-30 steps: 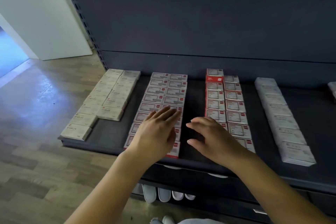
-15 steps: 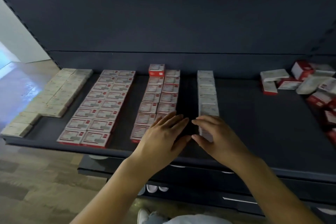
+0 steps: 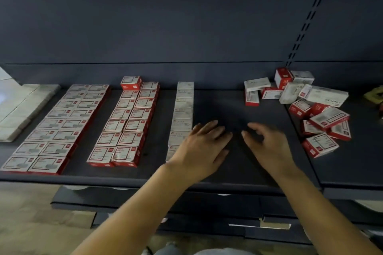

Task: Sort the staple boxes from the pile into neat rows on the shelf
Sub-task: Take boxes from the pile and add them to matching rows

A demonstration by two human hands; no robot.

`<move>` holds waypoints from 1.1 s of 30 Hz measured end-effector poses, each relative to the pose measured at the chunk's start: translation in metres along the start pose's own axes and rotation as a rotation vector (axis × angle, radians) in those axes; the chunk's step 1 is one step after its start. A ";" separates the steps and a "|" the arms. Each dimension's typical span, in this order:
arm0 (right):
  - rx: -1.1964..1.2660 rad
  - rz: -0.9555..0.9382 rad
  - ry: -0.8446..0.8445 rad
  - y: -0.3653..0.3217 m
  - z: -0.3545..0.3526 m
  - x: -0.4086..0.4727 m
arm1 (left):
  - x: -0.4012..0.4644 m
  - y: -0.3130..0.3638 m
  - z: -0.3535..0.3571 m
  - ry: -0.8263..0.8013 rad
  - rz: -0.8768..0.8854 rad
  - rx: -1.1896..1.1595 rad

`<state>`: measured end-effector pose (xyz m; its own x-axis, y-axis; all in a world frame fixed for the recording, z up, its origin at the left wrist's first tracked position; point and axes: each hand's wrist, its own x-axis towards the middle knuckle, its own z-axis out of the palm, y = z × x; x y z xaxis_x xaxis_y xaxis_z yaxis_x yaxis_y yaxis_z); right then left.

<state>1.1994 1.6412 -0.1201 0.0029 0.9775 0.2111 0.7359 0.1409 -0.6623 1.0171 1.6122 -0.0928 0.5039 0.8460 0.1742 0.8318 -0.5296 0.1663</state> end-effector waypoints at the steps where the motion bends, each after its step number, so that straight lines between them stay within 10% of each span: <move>1: -0.031 0.043 0.016 0.009 0.001 0.014 | 0.011 -0.002 -0.002 -0.058 -0.024 0.014; 18: -0.379 0.317 -0.069 0.034 0.017 0.119 | 0.074 -0.022 0.006 -0.150 -0.056 0.235; 33: 0.035 0.133 -0.211 0.029 -0.019 0.045 | 0.043 0.009 0.019 0.488 -0.118 -0.464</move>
<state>1.2334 1.6859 -0.1160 -0.0463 0.9984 -0.0316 0.7143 0.0109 -0.6998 1.0508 1.6453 -0.1026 0.1627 0.8327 0.5293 0.6338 -0.4994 0.5907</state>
